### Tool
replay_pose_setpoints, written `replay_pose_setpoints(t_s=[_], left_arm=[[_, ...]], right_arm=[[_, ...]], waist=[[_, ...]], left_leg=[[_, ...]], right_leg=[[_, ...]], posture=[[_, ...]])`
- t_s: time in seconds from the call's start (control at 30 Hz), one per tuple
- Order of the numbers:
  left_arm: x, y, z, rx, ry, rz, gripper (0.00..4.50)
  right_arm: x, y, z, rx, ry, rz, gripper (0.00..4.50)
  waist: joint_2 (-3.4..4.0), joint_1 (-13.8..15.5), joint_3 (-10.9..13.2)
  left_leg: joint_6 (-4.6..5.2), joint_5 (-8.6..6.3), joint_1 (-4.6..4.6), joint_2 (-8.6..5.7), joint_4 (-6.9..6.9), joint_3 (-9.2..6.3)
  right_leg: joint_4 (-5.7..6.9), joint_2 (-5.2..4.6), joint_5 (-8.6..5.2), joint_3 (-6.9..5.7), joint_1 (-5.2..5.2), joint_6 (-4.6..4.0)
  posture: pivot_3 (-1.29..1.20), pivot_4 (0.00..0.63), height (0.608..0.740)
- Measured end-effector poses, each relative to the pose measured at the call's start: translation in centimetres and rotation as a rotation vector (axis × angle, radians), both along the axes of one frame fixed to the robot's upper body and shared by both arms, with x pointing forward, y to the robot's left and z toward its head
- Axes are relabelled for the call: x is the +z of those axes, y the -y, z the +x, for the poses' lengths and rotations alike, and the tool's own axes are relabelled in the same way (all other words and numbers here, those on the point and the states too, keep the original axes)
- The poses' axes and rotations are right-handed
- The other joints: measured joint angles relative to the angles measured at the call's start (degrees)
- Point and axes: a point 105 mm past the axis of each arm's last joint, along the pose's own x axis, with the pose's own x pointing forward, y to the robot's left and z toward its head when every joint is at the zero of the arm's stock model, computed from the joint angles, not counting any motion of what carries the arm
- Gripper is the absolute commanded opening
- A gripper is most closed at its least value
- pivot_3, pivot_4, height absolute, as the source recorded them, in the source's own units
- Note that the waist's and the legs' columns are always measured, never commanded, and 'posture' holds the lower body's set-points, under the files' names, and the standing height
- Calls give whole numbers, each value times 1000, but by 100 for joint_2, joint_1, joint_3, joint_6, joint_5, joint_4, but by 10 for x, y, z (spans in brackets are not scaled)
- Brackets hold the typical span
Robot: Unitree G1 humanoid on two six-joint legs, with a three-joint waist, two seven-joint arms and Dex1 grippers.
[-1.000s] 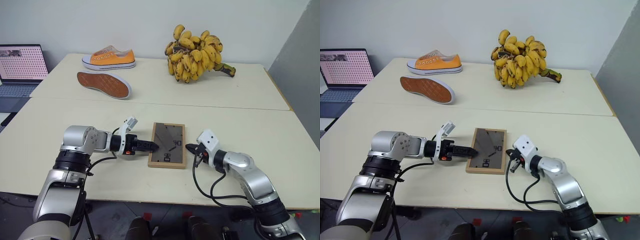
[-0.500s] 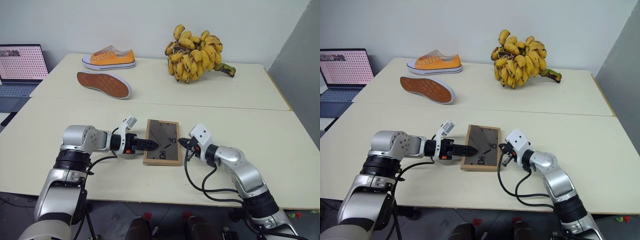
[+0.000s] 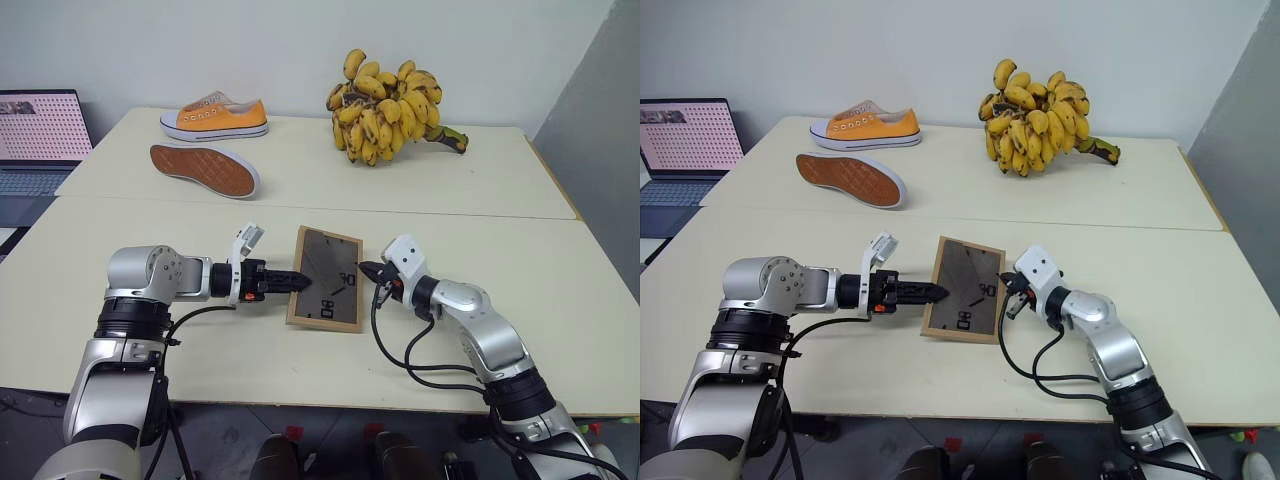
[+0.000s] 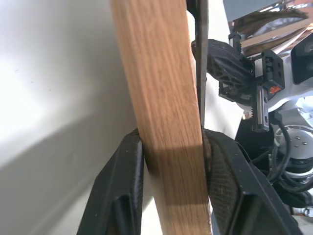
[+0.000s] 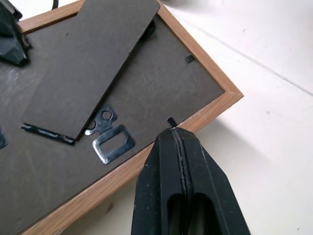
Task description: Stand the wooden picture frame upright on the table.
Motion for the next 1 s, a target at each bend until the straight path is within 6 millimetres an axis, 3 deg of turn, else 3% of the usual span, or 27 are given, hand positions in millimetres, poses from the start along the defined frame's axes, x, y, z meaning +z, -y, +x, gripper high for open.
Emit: replay_pose_setpoints(t_s=[0.3, 0.5, 0.63, 0.73, 0.87, 0.9, 1.0], left_arm=[[2, 3, 2, 10, 4, -16, 1370], [34, -5, 18, 80, 127, -83, 1370], [53, -16, 29, 157, 207, -126, 1370], [61, -20, 32, 179, 243, -143, 1370], [77, -20, 31, 168, 336, -142, 1370], [82, -18, 28, 156, 362, -142, 1370], [94, -13, 21, 115, 427, -148, 1370]], right_arm=[[1, 9, 3, -13, 30, -27, 0], [-17, 67, 11, -148, -27, -131, 0], [-5, 99, 16, -213, -2, -161, 0], [2, 106, 15, -208, 2, -153, 0], [24, 107, 12, -184, 40, -127, 0], [34, 104, 12, -178, 45, -97, 171], [94, 86, 6, -115, 121, 41, 830]], waist=[[0, 1, 0], [8, 28, 6], [11, 19, 7], [13, 10, 9], [17, 12, 12], [20, 9, 14], [47, -2, 31]], left_leg=[[0, 0, 0, 0, 1, 0], [-1, 0, -5, -2, 1, 1], [-1, 0, -5, -1, -1, 2], [-1, 0, -5, -1, -1, 2], [-1, 1, -8, -1, -1, 2], [-1, 1, -8, -1, 1, 3], [-2, 2, -8, 0, -1, 0]], right_leg=[[0, 0, 0, -1, 1, 0], [-2, -1, 0, 2, -3, 0], [-2, 0, 0, 2, -4, 0], [-2, 0, 0, 3, -4, 0], [-2, -1, 0, 3, -4, 0], [-1, -1, 1, 3, -4, -1], [4, -1, 1, 2, -6, -1]], posture=[[0, 150, 740], [0, 150, 740], [0, 150, 740], [0, 150, 740], [0, 150, 740], [0, 150, 740], [0, 150, 740]])
